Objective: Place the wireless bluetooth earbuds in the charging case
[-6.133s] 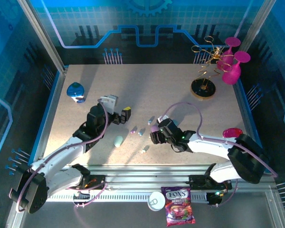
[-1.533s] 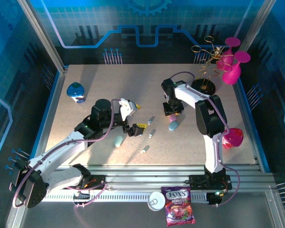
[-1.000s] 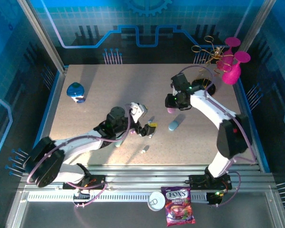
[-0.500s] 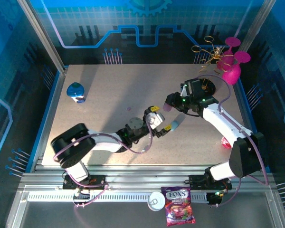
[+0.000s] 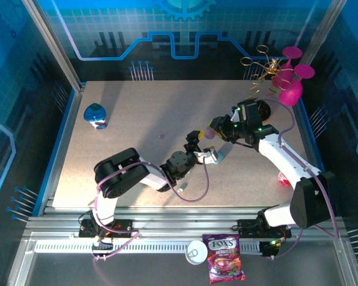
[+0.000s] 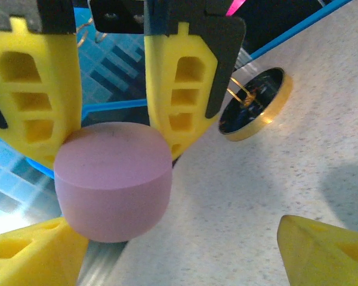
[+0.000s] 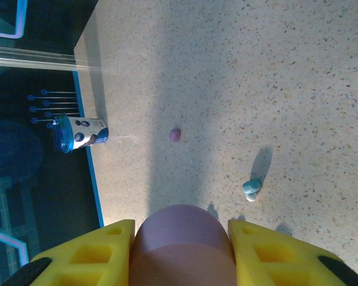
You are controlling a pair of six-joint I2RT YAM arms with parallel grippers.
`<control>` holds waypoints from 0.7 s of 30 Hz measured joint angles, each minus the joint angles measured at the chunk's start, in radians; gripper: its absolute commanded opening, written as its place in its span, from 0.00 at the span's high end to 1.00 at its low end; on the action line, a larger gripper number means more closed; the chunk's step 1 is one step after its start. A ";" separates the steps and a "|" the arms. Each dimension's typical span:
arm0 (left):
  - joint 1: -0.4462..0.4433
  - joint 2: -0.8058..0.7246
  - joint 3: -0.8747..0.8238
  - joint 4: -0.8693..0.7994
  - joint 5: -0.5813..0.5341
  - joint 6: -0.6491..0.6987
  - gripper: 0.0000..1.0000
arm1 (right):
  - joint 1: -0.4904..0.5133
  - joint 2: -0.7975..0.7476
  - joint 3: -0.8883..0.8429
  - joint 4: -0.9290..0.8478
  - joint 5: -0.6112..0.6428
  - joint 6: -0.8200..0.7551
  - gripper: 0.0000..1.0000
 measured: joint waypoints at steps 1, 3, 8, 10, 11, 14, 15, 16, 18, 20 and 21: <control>-0.001 0.000 0.000 0.005 -0.004 0.013 0.20 | -0.002 -0.002 -0.001 0.000 -0.002 0.001 0.70; -0.005 0.000 0.000 0.014 -0.008 0.035 0.21 | -0.008 -0.006 -0.008 0.000 -0.006 0.004 0.70; -0.021 0.000 0.001 0.030 -0.010 0.077 0.23 | -0.019 -0.008 -0.016 -0.002 -0.016 0.005 0.70; -0.025 0.000 0.008 0.029 -0.009 0.090 0.24 | -0.024 -0.008 -0.018 -0.003 -0.023 0.004 0.70; -0.028 0.000 0.014 0.030 -0.006 0.095 0.25 | -0.028 -0.008 -0.020 -0.002 -0.025 0.005 0.70; -0.038 0.000 0.041 0.031 0.002 0.117 0.31 | -0.041 -0.010 -0.030 0.002 -0.034 0.005 0.71; -0.040 0.000 0.050 0.031 0.005 0.120 0.33 | -0.044 -0.011 -0.032 0.002 -0.037 0.005 0.71; -0.042 0.000 0.056 0.032 0.008 0.125 0.35 | -0.047 -0.011 -0.033 0.002 -0.040 0.005 0.71; -0.043 0.000 0.068 0.035 0.011 0.136 0.41 | -0.050 -0.016 -0.037 0.005 -0.050 0.005 0.71; -0.043 0.002 0.076 0.039 0.013 0.140 0.41 | -0.050 -0.023 -0.039 0.007 -0.058 0.005 0.71; -0.043 0.003 0.079 0.038 0.013 0.140 0.41 | -0.050 -0.026 -0.041 0.010 -0.064 0.005 0.71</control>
